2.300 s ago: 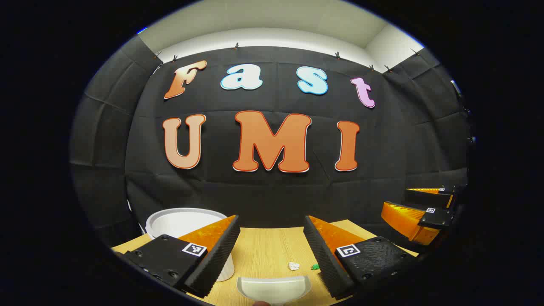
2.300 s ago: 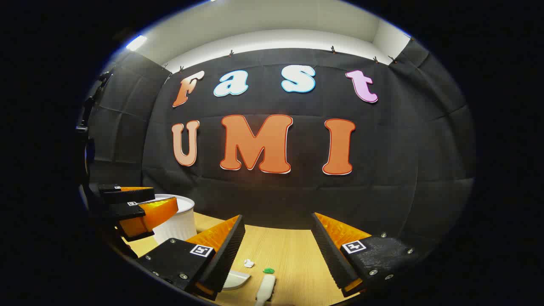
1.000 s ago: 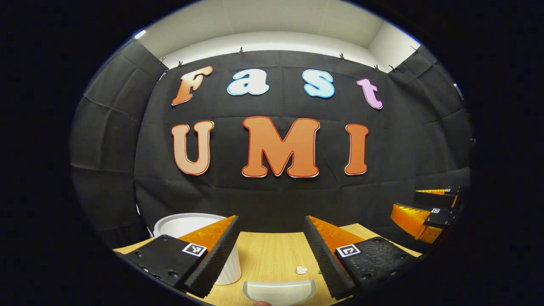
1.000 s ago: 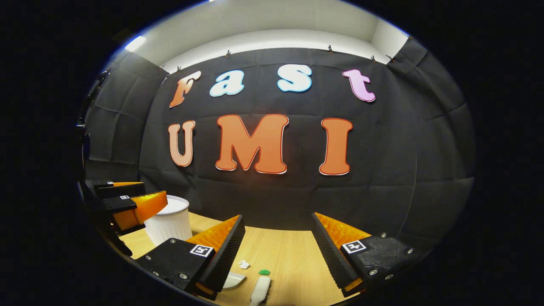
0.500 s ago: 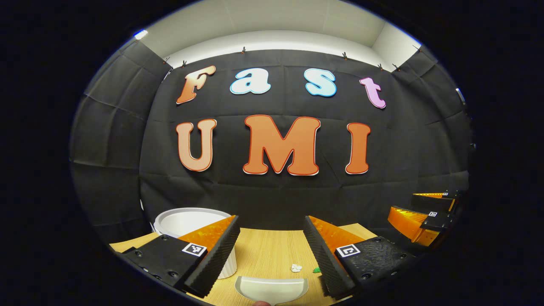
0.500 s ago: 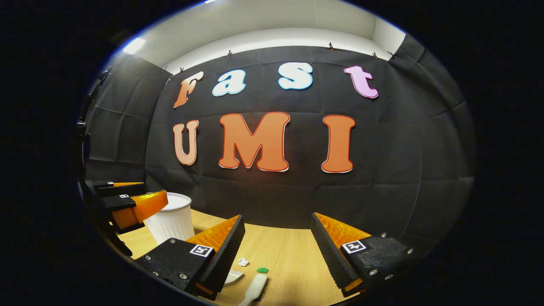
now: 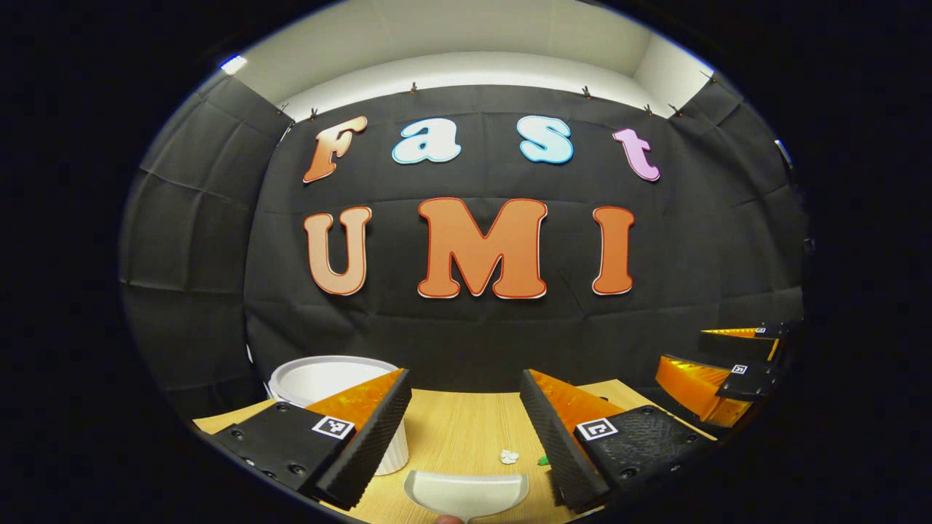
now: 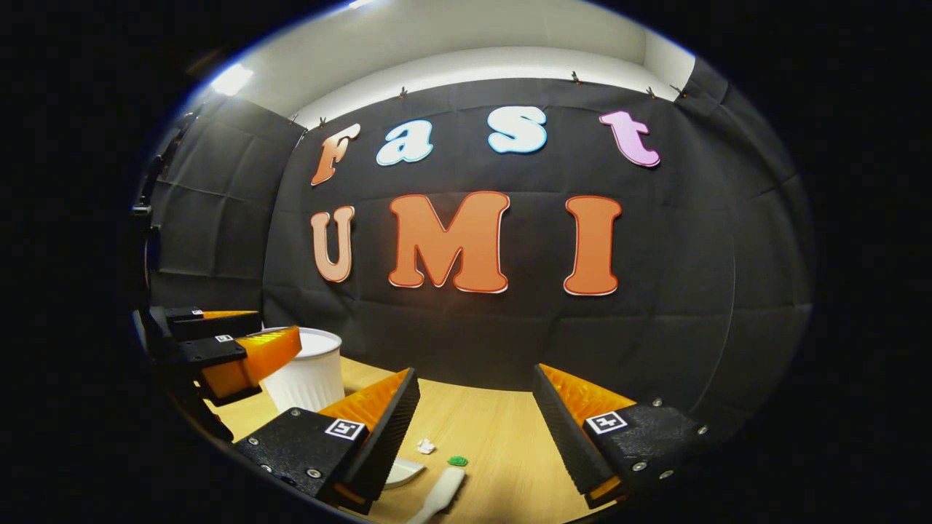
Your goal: Pick up the small broom and dustpan from the desktop, sweep the trash into the dustpan with the broom, and then empty the trash into the garbage bin.
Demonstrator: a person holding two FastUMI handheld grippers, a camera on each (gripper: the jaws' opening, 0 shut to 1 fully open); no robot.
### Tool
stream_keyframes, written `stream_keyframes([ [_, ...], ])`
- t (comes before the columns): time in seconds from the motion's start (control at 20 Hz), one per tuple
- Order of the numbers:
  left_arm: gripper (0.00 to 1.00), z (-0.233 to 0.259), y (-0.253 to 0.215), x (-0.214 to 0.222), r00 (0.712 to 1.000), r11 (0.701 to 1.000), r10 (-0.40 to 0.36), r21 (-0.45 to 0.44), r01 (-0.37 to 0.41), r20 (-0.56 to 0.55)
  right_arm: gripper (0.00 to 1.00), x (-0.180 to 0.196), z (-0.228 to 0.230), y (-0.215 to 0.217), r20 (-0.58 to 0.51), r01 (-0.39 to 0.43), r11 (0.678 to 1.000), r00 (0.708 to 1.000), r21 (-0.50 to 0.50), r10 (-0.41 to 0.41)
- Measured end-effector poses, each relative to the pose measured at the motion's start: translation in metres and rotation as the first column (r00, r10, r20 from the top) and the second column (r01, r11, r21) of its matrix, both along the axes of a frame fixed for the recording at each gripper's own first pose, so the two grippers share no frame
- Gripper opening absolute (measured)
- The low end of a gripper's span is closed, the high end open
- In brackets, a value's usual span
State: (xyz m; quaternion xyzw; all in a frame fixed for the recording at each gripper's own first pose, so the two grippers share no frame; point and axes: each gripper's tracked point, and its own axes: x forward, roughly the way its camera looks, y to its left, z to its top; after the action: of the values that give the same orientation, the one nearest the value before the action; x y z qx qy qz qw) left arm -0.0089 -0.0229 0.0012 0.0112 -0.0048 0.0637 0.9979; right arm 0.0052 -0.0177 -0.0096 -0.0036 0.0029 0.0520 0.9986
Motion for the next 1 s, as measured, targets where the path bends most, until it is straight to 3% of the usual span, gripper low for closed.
stream_keyframes([
  [0.3, 0.95, -0.075, 0.005, 0.011, 0.976, 0.996, -0.053, -0.079, 0.037, -0.21, 0.94, 0.009, -0.056, 0.013, -0.155, 0.014, 1.0, 0.988, 0.0, -0.014],
  [0.4, 0.95, -0.108, 0.009, 0.011, 0.953, 0.992, -0.063, -0.119, 0.028, -0.297, 0.94, 0.009, -0.084, 0.018, -0.238, 0.009, 1.0, 0.971, 0.005, -0.007],
  [0.6, 0.95, -0.176, 0.012, -0.003, 0.868, 0.98, -0.104, -0.199, 0.006, -0.485, 0.94, 0.005, -0.148, 0.031, -0.426, -0.013, 1.0, 0.905, 0.003, 0.013],
  [0.75, 0.96, -0.232, 0.01, -0.026, 0.757, 0.977, -0.11, -0.208, -0.035, -0.644, 0.95, -0.004, -0.203, 0.036, -0.589, -0.019, 1.0, 0.808, -0.008, 0.01],
  [0.9, 0.96, -0.269, 0.006, -0.058, 0.572, 0.969, -0.145, -0.233, -0.083, -0.807, 0.95, -0.031, -0.263, 0.042, -0.751, -0.031, 0.999, 0.66, -0.016, 0.009],
  [1.0, 0.98, -0.278, 0.003, -0.068, 0.489, 0.959, -0.171, -0.258, -0.115, -0.855, 0.95, -0.04, -0.29, 0.05, -0.815, -0.033, 0.999, 0.579, -0.005, 0.015],
])
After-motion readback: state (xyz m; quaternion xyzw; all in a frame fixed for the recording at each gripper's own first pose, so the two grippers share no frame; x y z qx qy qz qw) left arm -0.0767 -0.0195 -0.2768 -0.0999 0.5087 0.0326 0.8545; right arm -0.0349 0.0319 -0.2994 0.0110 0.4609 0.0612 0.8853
